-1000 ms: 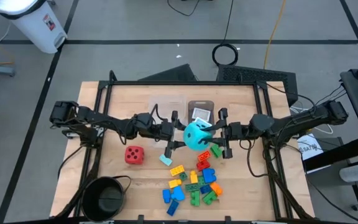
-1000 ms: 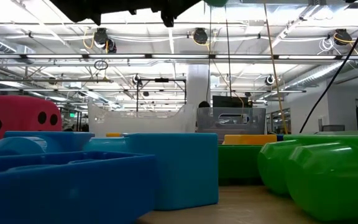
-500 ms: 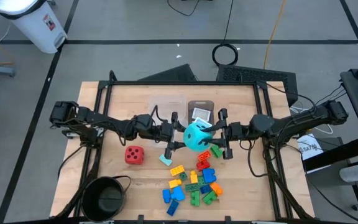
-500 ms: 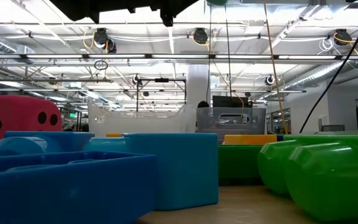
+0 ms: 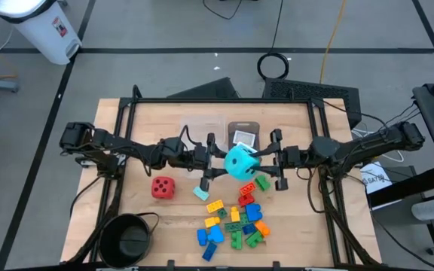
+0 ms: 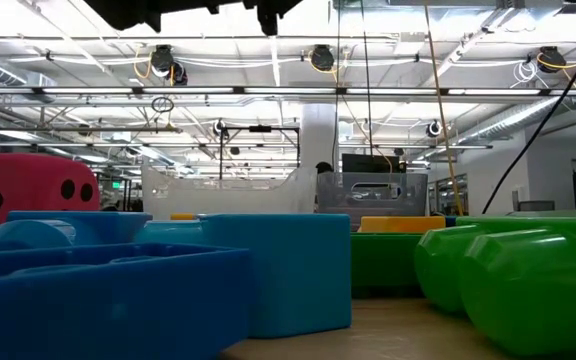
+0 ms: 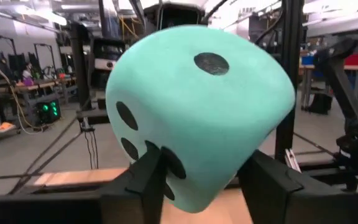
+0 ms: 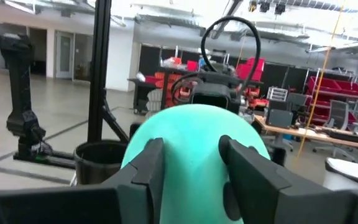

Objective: Pick & Place Toys
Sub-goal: Put the blue dice into the top transparent bin

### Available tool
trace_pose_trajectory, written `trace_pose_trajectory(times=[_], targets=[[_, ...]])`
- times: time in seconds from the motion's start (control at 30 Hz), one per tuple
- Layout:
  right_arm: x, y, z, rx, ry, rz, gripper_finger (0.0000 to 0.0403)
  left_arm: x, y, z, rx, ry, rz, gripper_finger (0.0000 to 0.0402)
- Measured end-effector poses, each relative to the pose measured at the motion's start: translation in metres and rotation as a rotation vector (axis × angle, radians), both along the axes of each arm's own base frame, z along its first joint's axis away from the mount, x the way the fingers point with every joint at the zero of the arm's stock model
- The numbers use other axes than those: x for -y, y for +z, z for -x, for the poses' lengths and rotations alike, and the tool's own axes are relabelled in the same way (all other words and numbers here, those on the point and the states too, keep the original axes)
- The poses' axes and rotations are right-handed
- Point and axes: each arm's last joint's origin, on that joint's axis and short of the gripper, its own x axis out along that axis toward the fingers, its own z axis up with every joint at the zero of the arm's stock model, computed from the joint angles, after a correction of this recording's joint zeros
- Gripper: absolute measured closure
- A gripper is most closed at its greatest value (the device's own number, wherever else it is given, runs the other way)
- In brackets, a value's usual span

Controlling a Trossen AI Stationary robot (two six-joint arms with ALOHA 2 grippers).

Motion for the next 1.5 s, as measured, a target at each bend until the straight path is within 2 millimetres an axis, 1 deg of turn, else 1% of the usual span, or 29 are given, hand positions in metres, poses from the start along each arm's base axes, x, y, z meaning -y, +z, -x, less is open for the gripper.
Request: trace_pose_trajectory(times=[0.07,0.13,0.27,0.43,0.53,0.57,0.63,0.67,0.73,0.9,1.03,1.2,1.37,1.5], targets=[[0.002,0.005,0.007,0.013,-0.001,-0.003,0.0259,0.000,0.003,0.000,0.019,0.002,0.002,0.0247],[0.004,0.007,0.012,0.010,-0.004,-0.017,0.0256,0.000,0.004,0.001,0.034,-0.007,0.002,0.0251],[0.005,0.002,0.008,-0.041,0.000,-0.074,0.0252,-0.004,0.003,0.001,0.023,-0.006,-0.001,0.0278],[0.004,-0.004,0.005,-0.090,-0.007,-0.033,0.0254,-0.007,0.005,0.004,0.005,-0.002,-0.003,0.0282],[0.005,-0.002,0.010,-0.091,-0.013,-0.028,0.0253,-0.010,0.016,0.013,-0.006,0.037,-0.016,0.0286],[0.005,-0.002,0.011,-0.094,-0.017,-0.027,0.0252,-0.010,0.021,0.016,0.001,0.045,-0.021,0.0293],[0.007,-0.002,0.012,-0.101,-0.041,-0.033,0.0250,-0.011,0.030,0.023,0.016,0.066,-0.029,0.0317],[0.008,-0.002,0.011,-0.098,-0.062,-0.035,0.0250,-0.012,0.034,0.027,0.016,0.071,-0.038,0.0324],[0.011,-0.004,0.008,-0.102,-0.105,-0.040,0.0251,-0.013,0.037,0.031,0.000,0.103,-0.058,0.0324],[0.014,-0.020,-0.005,-0.200,-0.137,-0.043,0.0254,-0.018,0.038,0.042,-0.103,0.239,-0.077,0.0330],[0.013,-0.027,-0.010,-0.251,-0.132,-0.029,0.0254,-0.025,0.038,0.050,-0.175,0.355,-0.085,0.0355],[0.013,-0.028,-0.009,-0.268,-0.135,-0.025,0.0254,-0.043,0.026,0.060,-0.326,0.487,-0.075,0.0359],[0.013,-0.029,-0.009,-0.271,-0.131,-0.024,0.0258,-0.069,0.005,0.070,-0.490,0.598,-0.024,0.0368],[0.013,-0.029,-0.009,-0.278,-0.132,-0.023,0.0257,-0.087,-0.010,0.075,-0.610,0.680,-0.036,0.0378]])
